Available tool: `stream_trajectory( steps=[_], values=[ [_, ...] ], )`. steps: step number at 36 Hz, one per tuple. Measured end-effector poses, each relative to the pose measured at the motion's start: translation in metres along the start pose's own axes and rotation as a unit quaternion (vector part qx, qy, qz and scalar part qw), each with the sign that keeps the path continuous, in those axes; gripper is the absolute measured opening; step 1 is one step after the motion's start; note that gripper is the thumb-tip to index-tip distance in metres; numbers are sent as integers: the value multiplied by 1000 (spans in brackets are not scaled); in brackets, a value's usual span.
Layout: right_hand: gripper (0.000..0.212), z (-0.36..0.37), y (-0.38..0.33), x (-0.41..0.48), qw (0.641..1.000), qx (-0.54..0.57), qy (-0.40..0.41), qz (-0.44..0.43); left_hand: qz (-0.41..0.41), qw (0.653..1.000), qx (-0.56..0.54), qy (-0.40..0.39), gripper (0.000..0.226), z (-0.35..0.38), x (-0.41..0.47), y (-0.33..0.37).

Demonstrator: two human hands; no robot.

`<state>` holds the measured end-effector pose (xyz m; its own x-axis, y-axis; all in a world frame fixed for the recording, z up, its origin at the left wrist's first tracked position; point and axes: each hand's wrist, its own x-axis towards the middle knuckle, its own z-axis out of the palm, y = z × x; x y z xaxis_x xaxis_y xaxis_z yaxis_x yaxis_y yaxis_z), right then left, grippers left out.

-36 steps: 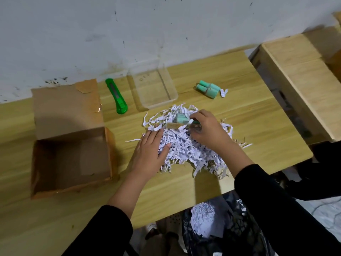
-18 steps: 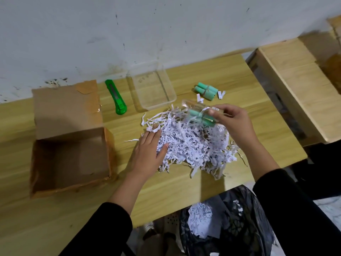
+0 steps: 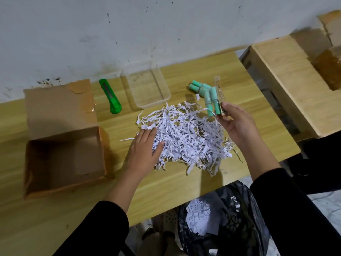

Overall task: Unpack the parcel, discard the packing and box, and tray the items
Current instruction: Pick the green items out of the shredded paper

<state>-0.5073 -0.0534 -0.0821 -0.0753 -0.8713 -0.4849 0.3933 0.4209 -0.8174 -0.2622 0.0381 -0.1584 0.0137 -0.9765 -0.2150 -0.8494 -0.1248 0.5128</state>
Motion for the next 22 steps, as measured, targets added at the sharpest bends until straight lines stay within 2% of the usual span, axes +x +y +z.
stream_trajectory(
  steps=[4, 7, 11, 13, 17, 22],
  values=[
    [14, 15, -8, 11, 998, -32, 8, -50, 6, 1000, 14, 14, 57, -2, 0, 0],
    [15, 31, -12, 31, 988, -123, 22, -95, 8, 999, 9, 32, 56, -4, -1, 1],
    [21, 61, -3, 62, 937, -300, 40, -175, 14, 999, 0, 42, 69, -3, -3, 3],
    [18, 74, 5, 73, 909, -364, 30, -199, 14, 999, -7, 51, 73, -2, -3, 4],
    [10, 89, 23, 93, 876, -438, 15, -203, 14, 998, -8, 61, 71, 2, -2, 4],
    [5, 97, 33, 108, 830, -501, 39, -243, 19, 997, -18, 72, 68, 1, -1, 4]
  ],
)
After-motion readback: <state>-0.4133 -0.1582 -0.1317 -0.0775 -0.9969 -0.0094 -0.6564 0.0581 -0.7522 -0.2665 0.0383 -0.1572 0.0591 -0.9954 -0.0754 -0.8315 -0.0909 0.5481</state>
